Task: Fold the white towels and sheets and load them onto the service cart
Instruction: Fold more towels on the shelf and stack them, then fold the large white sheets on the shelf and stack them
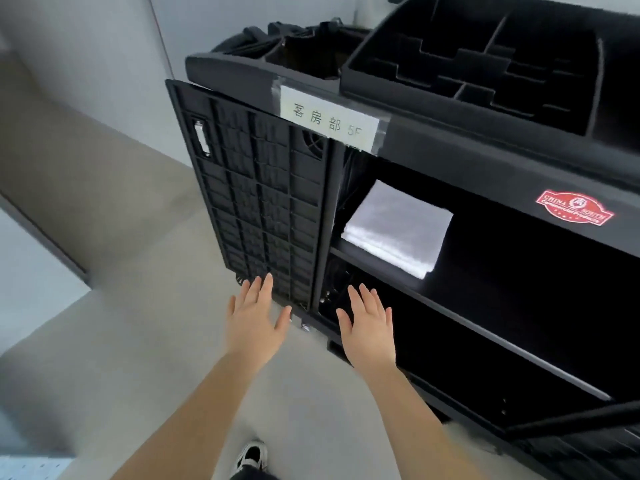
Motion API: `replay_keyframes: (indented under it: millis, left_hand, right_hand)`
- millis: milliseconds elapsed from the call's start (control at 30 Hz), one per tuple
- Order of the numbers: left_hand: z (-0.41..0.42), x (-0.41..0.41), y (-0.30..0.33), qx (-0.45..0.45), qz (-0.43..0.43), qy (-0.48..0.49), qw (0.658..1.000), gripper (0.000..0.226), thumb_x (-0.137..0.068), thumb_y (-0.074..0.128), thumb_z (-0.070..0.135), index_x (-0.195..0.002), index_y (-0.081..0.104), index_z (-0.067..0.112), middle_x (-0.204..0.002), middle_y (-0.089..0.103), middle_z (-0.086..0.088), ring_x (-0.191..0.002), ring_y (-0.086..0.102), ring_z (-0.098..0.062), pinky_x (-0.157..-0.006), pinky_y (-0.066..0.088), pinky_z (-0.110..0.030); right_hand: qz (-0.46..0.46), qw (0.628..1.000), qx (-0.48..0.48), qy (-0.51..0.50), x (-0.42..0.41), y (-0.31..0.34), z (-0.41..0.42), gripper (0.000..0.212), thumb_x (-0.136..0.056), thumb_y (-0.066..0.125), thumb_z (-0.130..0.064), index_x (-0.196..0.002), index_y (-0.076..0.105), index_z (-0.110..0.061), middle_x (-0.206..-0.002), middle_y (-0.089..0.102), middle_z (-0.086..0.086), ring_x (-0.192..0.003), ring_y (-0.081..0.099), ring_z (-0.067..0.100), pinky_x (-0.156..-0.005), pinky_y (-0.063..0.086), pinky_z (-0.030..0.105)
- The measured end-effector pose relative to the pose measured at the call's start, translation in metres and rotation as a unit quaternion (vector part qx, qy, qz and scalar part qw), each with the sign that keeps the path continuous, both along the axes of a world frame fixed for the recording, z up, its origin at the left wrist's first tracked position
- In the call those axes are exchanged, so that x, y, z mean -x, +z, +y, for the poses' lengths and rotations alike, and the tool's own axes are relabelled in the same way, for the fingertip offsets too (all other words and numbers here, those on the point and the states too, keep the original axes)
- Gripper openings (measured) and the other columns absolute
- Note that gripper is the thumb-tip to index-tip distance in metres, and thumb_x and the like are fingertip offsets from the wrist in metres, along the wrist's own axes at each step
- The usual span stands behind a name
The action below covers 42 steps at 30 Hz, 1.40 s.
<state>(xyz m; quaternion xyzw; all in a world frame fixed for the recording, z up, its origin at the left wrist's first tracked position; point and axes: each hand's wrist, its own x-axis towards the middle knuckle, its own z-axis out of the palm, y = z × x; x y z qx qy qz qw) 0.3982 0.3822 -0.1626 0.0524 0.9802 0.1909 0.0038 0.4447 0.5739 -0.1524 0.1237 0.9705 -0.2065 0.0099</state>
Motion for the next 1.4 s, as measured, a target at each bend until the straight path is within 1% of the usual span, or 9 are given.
replay_keyframes:
  millis: [133, 333, 533, 667, 900, 1067, 1133, 1300, 1400]
  left_hand:
    - [-0.040, -0.046, 0.004, -0.002, -0.013, 0.087, 0.996, 0.069, -0.097, 0.034, 0.051, -0.155, 0.007, 0.023, -0.161, 0.012, -0.002, -0.149, 0.005, -0.021, -0.120, 0.005, -0.039]
    - [-0.112, -0.119, 0.012, -0.002, -0.013, 0.217, 0.976, 0.070, -0.097, 0.029, 0.055, -0.155, 0.006, 0.022, -0.162, 0.011, -0.003, -0.149, 0.006, -0.021, -0.120, 0.007, -0.040]
    - [-0.186, -0.199, 0.018, 0.005, -0.010, 0.356, 0.935, 0.069, -0.097, 0.032, 0.055, -0.154, 0.009, 0.024, -0.161, 0.013, -0.001, -0.149, 0.006, -0.019, -0.119, 0.006, -0.039]
    - [-0.234, -0.261, 0.021, 0.002, -0.006, 0.436, 0.900, 0.070, -0.096, 0.031, 0.056, -0.154, 0.008, 0.025, -0.161, 0.013, 0.000, -0.149, 0.004, -0.018, -0.120, 0.005, -0.038]
    - [-0.310, -0.384, 0.019, 0.003, -0.007, 0.554, 0.833, 0.070, -0.097, 0.032, 0.054, -0.154, 0.007, 0.023, -0.161, 0.013, -0.001, -0.149, 0.003, -0.018, -0.120, 0.008, -0.040]
    - [-0.356, -0.487, 0.014, -0.001, -0.016, 0.617, 0.786, 0.070, -0.097, 0.030, 0.055, -0.154, 0.005, 0.024, -0.161, 0.013, 0.001, -0.149, 0.002, -0.017, -0.120, 0.006, -0.038]
    - [-0.375, -0.529, 0.015, 0.002, -0.022, 0.638, 0.770, 0.070, -0.097, 0.029, 0.055, -0.154, 0.003, 0.024, -0.161, 0.012, 0.001, -0.149, 0.001, -0.017, -0.120, 0.005, -0.038]
    - [-0.420, -0.624, 0.022, 0.008, -0.028, 0.670, 0.742, 0.070, -0.097, 0.029, 0.055, -0.154, 0.003, 0.025, -0.161, 0.013, 0.000, -0.149, 0.003, -0.018, -0.120, 0.005, -0.039]
    - [-0.445, -0.668, 0.028, 0.011, -0.026, 0.686, 0.727, 0.069, -0.097, 0.030, 0.054, -0.154, 0.004, 0.024, -0.161, 0.014, 0.000, -0.149, 0.003, -0.018, -0.120, 0.005, -0.040]
  right_hand:
    - [0.004, 0.997, 0.001, 0.082, -0.010, 0.004, -0.038, 0.053, -0.103, 0.028, -0.042, -0.152, 0.019, -0.026, -0.160, 0.011, -0.006, -0.148, -0.001, 0.015, -0.120, 0.000, 0.041]
    - [-0.020, 0.977, -0.009, 0.213, -0.029, 0.003, -0.113, 0.052, -0.103, 0.027, -0.040, -0.153, 0.018, -0.026, -0.161, 0.007, -0.006, -0.148, -0.002, 0.013, -0.120, 0.001, 0.042]
    - [-0.001, 0.931, -0.021, 0.364, -0.061, 0.006, -0.212, 0.050, -0.102, 0.030, -0.040, -0.149, 0.028, -0.021, -0.160, 0.017, 0.003, -0.147, 0.010, 0.019, -0.117, 0.013, 0.042]
    - [-0.002, 0.895, -0.014, 0.446, -0.096, 0.008, -0.285, 0.051, -0.102, 0.032, -0.040, -0.148, 0.031, -0.020, -0.159, 0.020, 0.004, -0.147, 0.011, 0.018, -0.117, 0.010, 0.041]
    - [-0.008, 0.822, 0.003, 0.569, -0.188, 0.012, -0.400, 0.049, -0.101, 0.035, -0.039, -0.148, 0.033, -0.023, -0.160, 0.017, 0.002, -0.147, 0.012, 0.018, -0.117, 0.008, 0.040]
    - [0.002, 0.769, -0.006, 0.639, -0.277, 0.011, -0.477, 0.048, -0.102, 0.034, -0.039, -0.147, 0.035, -0.020, -0.159, 0.019, 0.003, -0.146, 0.014, 0.018, -0.117, 0.013, 0.041]
    - [0.000, 0.752, -0.003, 0.659, -0.317, 0.011, -0.505, 0.048, -0.102, 0.034, -0.039, -0.147, 0.035, -0.020, -0.159, 0.019, 0.004, -0.147, 0.013, 0.018, -0.118, 0.009, 0.041]
    - [0.008, 0.710, 0.013, 0.704, -0.406, 0.015, -0.572, 0.048, -0.102, 0.034, -0.038, -0.146, 0.036, -0.020, -0.159, 0.019, 0.002, -0.147, 0.010, 0.018, -0.119, 0.008, 0.043]
    - [0.017, 0.696, 0.016, 0.718, -0.444, 0.020, -0.605, 0.047, -0.102, 0.034, -0.039, -0.146, 0.036, -0.020, -0.159, 0.019, 0.002, -0.147, 0.010, 0.019, -0.119, 0.008, 0.044]
